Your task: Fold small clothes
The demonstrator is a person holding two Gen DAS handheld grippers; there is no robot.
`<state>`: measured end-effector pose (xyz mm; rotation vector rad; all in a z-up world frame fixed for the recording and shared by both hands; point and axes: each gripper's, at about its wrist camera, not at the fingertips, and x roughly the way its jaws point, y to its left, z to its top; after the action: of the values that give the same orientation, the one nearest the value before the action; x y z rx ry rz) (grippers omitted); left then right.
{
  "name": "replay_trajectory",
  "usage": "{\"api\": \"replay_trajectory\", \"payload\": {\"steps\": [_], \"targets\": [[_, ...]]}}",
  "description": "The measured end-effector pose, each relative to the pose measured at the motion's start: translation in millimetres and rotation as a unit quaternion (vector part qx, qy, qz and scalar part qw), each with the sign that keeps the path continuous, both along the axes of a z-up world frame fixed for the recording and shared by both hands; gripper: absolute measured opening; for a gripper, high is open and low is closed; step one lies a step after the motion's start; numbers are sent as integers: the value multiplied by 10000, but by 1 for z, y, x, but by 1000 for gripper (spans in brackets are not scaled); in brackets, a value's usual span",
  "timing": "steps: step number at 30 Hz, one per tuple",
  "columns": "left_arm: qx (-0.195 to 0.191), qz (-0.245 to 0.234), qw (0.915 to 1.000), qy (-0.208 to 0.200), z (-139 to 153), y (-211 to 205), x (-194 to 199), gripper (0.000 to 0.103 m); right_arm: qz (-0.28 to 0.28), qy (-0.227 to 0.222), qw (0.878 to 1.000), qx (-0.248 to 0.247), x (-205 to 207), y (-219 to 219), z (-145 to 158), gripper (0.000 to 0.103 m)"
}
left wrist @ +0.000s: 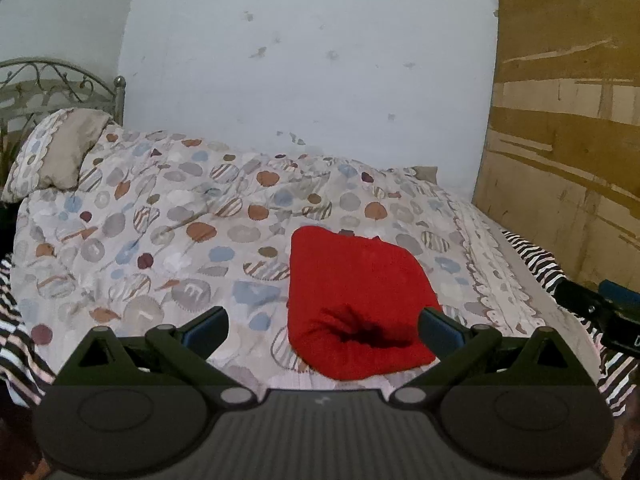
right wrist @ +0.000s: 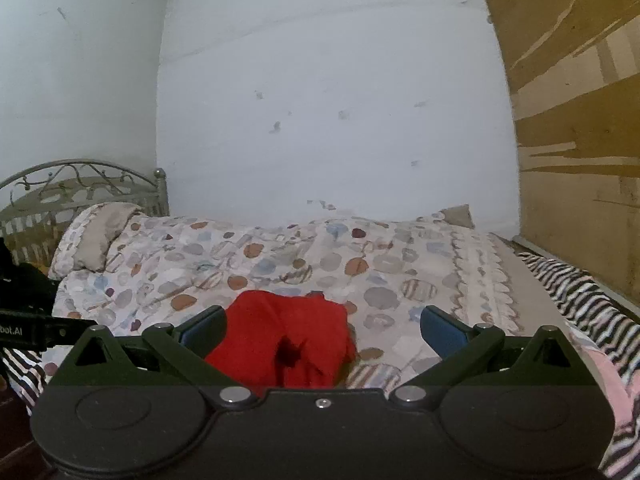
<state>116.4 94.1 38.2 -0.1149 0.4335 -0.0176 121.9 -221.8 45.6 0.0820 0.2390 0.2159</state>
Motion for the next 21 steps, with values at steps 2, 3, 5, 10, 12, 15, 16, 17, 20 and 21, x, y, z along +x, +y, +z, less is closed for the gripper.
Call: {"api": "replay_trajectory", "payload": {"steps": [2,3,5,10,12,15,16,17,20,21], "targets": [[-42,12,10000,-10,-6,2,-7,103,-51,-14,10000,-20,-9,1,-4,103],[-52,13,10000,-8,-9,4,-10,103,-80,-9,10000,-30,-14,2,-6,103],[-74,33,10000,32,-15,5,-16,102,-134,5,9999,-35,-22,3,-10,103],[-155,43,9998,85,-31,9,-27,102,-301,105,9995,-49,-37,8,-25,103],[-122,72,9998,109,-37,11,-30,102,-365,138,9992,-28,-40,10,-30,103],[-85,112,9998,154,-43,14,-31,102,-419,196,9989,-43,-44,12,-37,103],[-80,120,9998,156,-45,15,-32,102,-426,206,9989,-58,-45,13,-39,103],[-72,130,9998,158,-47,16,-31,103,-436,218,9988,-74,-46,13,-41,103],[-50,169,9997,149,-50,18,-30,102,-448,258,9986,-136,-46,15,-45,103],[-49,180,9997,143,-51,19,-30,102,-448,269,9985,-153,-46,15,-47,103]]}}
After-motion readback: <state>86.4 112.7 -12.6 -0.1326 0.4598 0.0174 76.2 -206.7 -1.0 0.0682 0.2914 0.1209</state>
